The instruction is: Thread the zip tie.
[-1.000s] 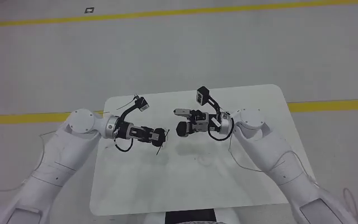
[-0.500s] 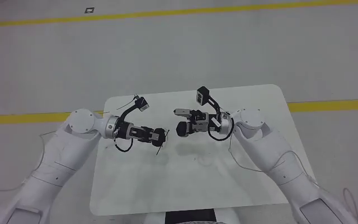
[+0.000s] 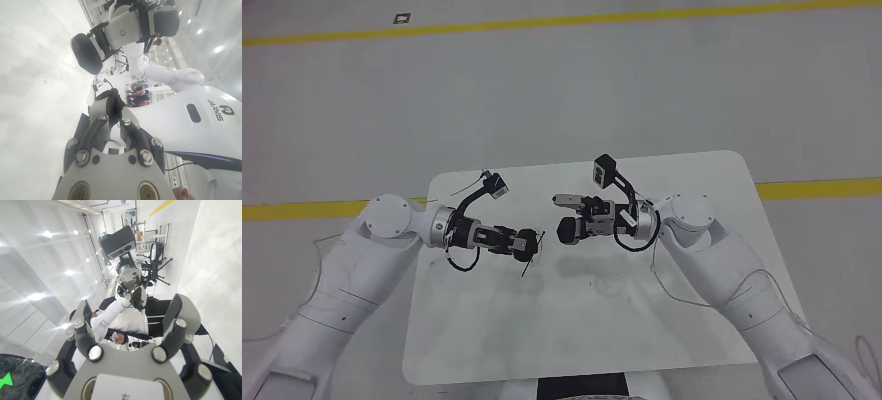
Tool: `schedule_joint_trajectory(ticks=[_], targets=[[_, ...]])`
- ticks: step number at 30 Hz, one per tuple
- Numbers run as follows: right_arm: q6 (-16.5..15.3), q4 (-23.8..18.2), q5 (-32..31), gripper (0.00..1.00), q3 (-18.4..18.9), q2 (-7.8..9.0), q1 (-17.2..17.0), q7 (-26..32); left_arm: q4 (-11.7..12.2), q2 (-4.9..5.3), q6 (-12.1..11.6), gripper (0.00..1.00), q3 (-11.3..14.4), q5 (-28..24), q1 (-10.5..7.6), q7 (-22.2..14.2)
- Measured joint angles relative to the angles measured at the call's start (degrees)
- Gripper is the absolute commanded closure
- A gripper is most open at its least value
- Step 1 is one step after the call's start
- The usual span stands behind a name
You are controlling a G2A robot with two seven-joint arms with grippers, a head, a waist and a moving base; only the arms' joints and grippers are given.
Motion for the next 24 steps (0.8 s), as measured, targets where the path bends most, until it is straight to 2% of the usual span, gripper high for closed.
schedule_joint_trajectory(ticks=[4,9,16,20,24], targets=[[-0.4,0.6,3.1,0.00,-0.9,-0.48,0.1,-0.4,0.0,0.00,0.0,1.00,0.0,0.0,0.00,0.0],[-0.7,4.0,6.8,0.00,-2.8,-1.37,2.3,1.5,0.0,0.00,0.0,1.00,0.0,0.0,0.00,0.0],[-0.8,4.4,7.0,0.00,-3.0,-1.46,2.6,1.7,0.0,0.00,0.0,1.00,0.0,0.0,0.00,0.0],[-1.2,3.9,7.2,0.00,-2.9,-1.48,1.5,0.1,0.0,0.00,0.0,1.00,0.0,0.0,0.00,0.0],[-1.4,4.1,7.3,0.00,-2.6,-1.39,1.2,1.0,0.0,0.00,0.0,1.00,0.0,0.0,0.00,0.0]])
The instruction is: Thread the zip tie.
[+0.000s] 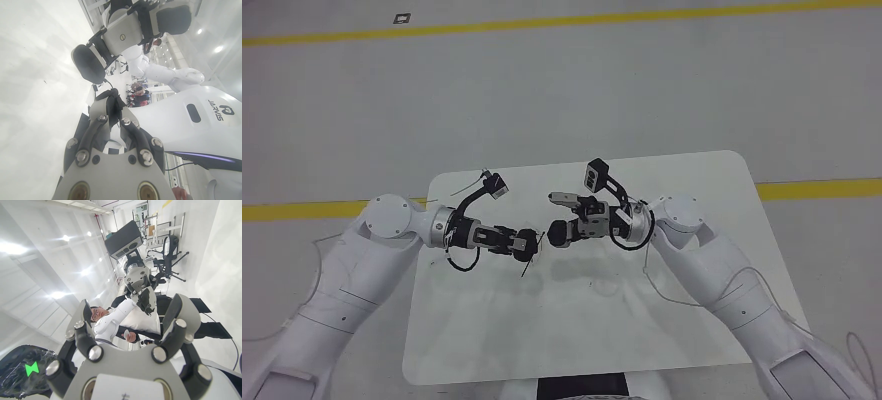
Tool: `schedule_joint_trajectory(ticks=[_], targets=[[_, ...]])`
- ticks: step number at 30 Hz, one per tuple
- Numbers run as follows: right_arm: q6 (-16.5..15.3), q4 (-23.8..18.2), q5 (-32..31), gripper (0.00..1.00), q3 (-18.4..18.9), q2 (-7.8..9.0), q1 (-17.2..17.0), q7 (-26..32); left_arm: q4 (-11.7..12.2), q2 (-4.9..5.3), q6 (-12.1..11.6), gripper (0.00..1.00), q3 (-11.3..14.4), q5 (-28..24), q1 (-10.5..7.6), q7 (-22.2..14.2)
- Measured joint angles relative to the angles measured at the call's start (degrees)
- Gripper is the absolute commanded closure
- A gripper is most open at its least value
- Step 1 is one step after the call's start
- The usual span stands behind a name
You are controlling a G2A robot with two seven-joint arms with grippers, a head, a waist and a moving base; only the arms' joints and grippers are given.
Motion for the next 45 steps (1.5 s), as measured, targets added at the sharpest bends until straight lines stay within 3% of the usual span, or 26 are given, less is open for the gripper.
schedule_joint_trajectory(ticks=[2,3,5,7,16,24,28,45], targets=[[-0.2,0.1,0.0,0.00,0.1,0.03,-0.1,0.4,0.0,0.00,0.0,1.00,0.0,0.0,0.00,0.0],[-0.3,0.2,0.0,0.20,0.1,0.04,-0.2,0.5,0.0,0.00,0.0,1.00,0.0,0.0,0.00,0.0],[-0.5,0.4,0.0,0.29,0.1,0.05,-0.4,0.8,0.0,0.00,0.0,1.00,0.0,0.0,0.00,0.0],[-0.6,0.4,-0.1,0.52,0.1,0.06,-0.6,1.0,0.0,0.00,0.0,1.00,0.0,0.0,0.00,0.0],[-0.9,0.7,-0.5,0.65,-0.3,-0.06,-0.7,0.4,0.0,0.00,0.0,1.00,0.0,0.0,0.00,0.0],[-0.5,0.9,-1.5,0.67,-0.8,-0.12,-0.8,0.5,0.0,0.00,0.0,1.00,0.0,0.0,0.00,0.0],[-0.3,0.8,-2.0,0.76,-0.8,-0.04,-1.0,0.8,0.0,0.00,0.0,1.00,0.0,0.0,0.00,0.0],[0.3,0.3,-3.3,0.85,-1.0,0.09,-1.4,1.2,0.0,0.00,0.0,1.00,0.0,0.0,0.00,0.0]])
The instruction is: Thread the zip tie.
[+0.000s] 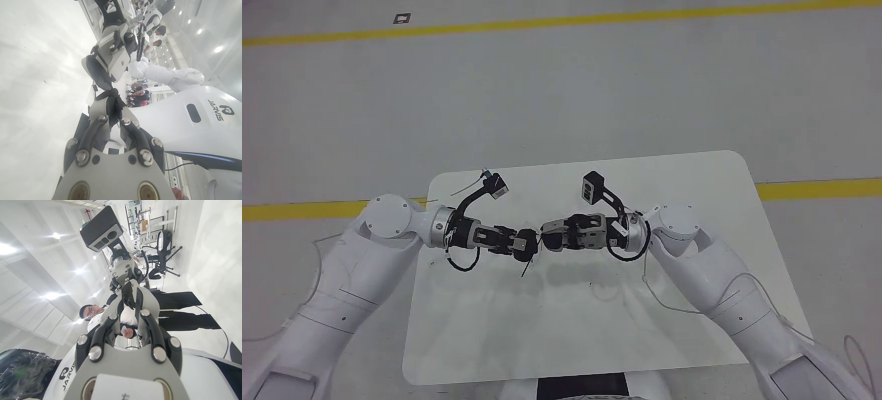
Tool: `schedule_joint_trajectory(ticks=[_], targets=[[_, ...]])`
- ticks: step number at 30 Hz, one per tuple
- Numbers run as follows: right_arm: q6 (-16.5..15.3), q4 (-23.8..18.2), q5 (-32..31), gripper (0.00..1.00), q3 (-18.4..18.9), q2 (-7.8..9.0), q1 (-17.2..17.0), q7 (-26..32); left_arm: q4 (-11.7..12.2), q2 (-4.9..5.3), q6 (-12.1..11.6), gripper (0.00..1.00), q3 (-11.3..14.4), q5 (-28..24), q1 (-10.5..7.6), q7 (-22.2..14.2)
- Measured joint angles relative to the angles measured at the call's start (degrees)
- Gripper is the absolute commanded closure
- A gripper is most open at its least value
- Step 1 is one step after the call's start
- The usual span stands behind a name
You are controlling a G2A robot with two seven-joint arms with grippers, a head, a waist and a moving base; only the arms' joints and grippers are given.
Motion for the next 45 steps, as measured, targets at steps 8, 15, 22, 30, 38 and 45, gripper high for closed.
schedule_joint_trajectory(ticks=[8,15,22,30,38,45], targets=[[-0.1,0.2,0.3,0.93,-0.2,-0.03,0.2,1.1,0.0,0.00,0.0,1.00,0.0,0.0,0.00,0.0],[-0.3,0.5,0.3,0.91,-0.5,-0.11,0.6,1.6,0.0,0.00,0.0,1.00,0.0,0.0,0.00,0.0],[-0.3,0.8,0.3,0.90,-0.7,-0.17,0.9,1.8,0.0,0.00,0.0,1.00,0.0,0.0,0.00,0.0],[-0.5,1.1,0.4,0.96,-0.8,-0.22,1.1,2.4,0.0,0.00,0.0,1.00,0.0,0.0,0.00,0.0],[-0.7,1.2,0.3,1.00,-0.8,-0.19,1.0,2.5,0.0,0.00,0.0,1.00,0.0,0.0,0.00,0.0],[-1.0,0.6,0.6,1.00,-0.5,-0.12,0.5,2.3,0.0,0.00,0.0,1.00,0.0,0.0,0.00,0.0]])
